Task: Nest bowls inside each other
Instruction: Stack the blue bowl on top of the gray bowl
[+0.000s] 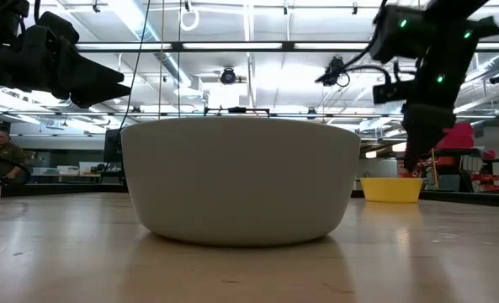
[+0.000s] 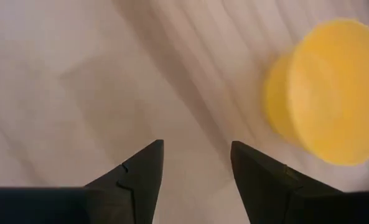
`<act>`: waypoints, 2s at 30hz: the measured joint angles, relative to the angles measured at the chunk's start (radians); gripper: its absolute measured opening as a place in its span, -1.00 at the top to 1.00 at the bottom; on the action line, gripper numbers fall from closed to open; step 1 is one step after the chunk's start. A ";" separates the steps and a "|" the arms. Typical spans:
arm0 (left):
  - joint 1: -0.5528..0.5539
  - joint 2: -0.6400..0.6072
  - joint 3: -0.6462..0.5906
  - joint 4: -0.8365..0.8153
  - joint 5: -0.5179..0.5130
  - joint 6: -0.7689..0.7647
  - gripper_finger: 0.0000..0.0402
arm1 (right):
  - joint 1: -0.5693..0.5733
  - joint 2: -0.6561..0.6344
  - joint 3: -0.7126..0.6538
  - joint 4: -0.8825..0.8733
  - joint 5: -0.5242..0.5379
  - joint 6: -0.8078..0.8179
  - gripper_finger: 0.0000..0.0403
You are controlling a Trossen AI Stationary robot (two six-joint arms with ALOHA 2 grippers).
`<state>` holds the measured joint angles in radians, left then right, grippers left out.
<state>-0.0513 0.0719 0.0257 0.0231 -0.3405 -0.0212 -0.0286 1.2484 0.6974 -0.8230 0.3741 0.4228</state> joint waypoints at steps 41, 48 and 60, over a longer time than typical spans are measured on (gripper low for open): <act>0.000 0.000 0.000 -0.010 0.004 -0.019 -0.47 | 0.452 -0.062 -0.011 0.147 -0.635 0.457 0.02; 0.000 0.000 0.000 -0.009 0.004 -0.018 -0.47 | 0.523 -0.058 -0.068 0.185 -0.557 0.541 0.03; 0.000 0.000 0.000 -0.010 0.005 -0.023 -0.47 | 0.596 -0.058 -0.146 0.301 -0.563 0.635 0.07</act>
<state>-0.0517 0.0719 0.0254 0.0135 -0.3359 -0.0444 0.5675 1.1908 0.5510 -0.5216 -0.1885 1.0578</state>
